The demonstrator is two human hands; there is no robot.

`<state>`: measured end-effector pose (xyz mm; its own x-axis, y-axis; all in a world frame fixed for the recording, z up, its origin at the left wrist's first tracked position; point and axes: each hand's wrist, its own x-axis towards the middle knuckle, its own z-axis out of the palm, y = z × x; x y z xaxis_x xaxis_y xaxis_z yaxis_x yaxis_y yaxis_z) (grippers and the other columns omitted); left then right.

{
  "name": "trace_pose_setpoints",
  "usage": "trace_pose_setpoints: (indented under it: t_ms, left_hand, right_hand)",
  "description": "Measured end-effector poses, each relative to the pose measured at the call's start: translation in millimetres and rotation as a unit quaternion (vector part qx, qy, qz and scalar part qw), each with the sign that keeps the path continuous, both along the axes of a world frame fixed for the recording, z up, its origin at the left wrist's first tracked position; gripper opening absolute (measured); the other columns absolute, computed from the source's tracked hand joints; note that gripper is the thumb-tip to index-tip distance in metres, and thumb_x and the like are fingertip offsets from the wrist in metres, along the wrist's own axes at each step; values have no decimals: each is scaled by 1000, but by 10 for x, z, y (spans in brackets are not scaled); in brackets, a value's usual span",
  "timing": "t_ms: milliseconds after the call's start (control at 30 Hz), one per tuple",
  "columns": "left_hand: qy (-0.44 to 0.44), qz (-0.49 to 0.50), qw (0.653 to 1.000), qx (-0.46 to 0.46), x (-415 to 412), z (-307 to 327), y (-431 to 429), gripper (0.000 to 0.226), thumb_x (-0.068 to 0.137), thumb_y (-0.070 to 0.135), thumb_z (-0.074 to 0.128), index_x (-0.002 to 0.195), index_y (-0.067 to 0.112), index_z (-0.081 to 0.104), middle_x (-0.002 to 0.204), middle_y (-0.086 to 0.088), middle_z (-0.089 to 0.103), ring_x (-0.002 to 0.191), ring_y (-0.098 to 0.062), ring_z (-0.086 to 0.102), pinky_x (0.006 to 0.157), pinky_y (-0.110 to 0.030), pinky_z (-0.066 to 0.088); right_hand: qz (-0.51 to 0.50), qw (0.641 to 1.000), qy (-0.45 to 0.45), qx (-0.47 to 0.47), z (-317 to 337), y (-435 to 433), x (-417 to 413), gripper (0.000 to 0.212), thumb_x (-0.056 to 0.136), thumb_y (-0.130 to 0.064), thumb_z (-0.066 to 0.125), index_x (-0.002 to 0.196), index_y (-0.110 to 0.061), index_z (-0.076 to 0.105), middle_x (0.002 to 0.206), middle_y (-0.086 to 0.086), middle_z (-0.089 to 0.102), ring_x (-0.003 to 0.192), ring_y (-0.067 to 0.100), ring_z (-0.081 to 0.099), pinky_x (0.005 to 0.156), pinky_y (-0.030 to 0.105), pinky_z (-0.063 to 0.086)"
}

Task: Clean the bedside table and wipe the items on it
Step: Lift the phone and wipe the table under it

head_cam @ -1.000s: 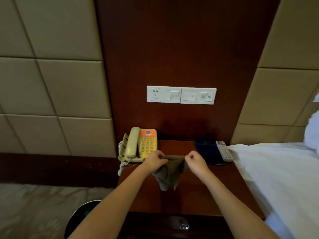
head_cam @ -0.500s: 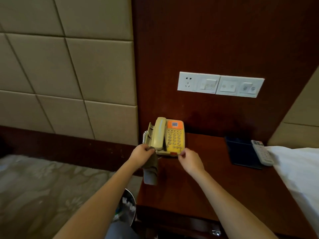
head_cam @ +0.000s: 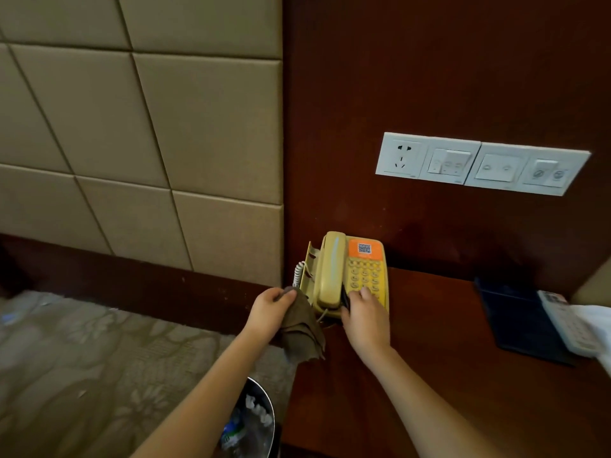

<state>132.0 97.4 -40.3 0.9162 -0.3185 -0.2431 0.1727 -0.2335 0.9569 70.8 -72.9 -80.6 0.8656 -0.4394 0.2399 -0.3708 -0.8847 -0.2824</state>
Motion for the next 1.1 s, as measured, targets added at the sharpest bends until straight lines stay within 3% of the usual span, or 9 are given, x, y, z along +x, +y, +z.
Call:
trace_pose_setpoints:
  t_ms: [167,267,400,467,567,667,833,967,1100]
  left_hand:
    - [51,25,996,-68,-147,29,-84,14,96,22,55,95,11,63,86,-8,66,79,-20,63,65,-28,50]
    - [69,32,990,-121,-264,143,-184,13,95,15,55,101,6,63,88,-10,67,80,-21,64,68,-30,53]
    - [99,23,978,-180,-490,437,-404,18,96,12,53,112,7,60,99,-14,66,88,-27,64,72,-35,53]
    - [113,13,969,-220,-623,655,-526,22,96,19,52,113,10,62,102,-15,67,91,-27,63,74,-36,50]
    - [167,7,933,-319,-791,1003,-633,35,99,35,43,113,10,62,107,-14,66,94,-23,62,74,-35,49]
    - [184,-41,909,-371,-1003,1290,-631,29,100,19,34,103,5,59,90,-10,63,78,-19,57,70,-28,47]
    - [105,-124,929,-334,-1410,1619,-671,19,95,7,49,108,9,63,84,-3,67,70,-12,58,54,-20,52]
    - [47,-96,942,-317,-1592,1749,-718,15,93,13,56,100,9,68,89,-9,69,87,-22,61,73,-32,50]
    - [29,-74,945,-316,-1717,1901,-754,13,94,10,54,92,6,66,71,-5,64,64,-13,59,60,-27,46]
  right_hand:
    - [-95,988,-30,119,114,-115,-156,28,96,-22,50,122,-12,58,118,6,55,103,23,59,80,33,50]
    - [-133,964,-89,212,282,-202,-324,23,95,-19,53,114,-10,62,114,7,57,97,21,59,73,27,46]
    - [-31,943,-178,280,692,-135,-543,19,94,-15,55,111,-12,63,107,-2,58,94,10,56,68,9,38]
    - [36,944,-190,268,939,-25,-675,19,94,-15,55,111,-14,63,104,-7,57,93,6,54,71,6,39]
    - [72,942,-225,237,1269,55,-908,19,95,-17,54,111,-17,64,101,-11,59,97,6,58,82,17,49]
    - [59,948,-259,177,1550,-2,-1145,16,95,-18,55,107,-17,66,100,-7,65,94,11,61,84,33,52]
    - [51,964,-257,44,1920,9,-1553,10,93,-16,54,101,-18,61,95,-5,64,91,17,60,85,37,43]
    - [64,961,-270,6,2100,125,-1859,8,95,-23,53,100,-20,58,92,-7,63,89,15,57,83,31,32]
    - [64,959,-275,14,2289,147,-2054,11,95,-23,52,101,-20,60,93,-8,64,91,14,56,82,30,26]
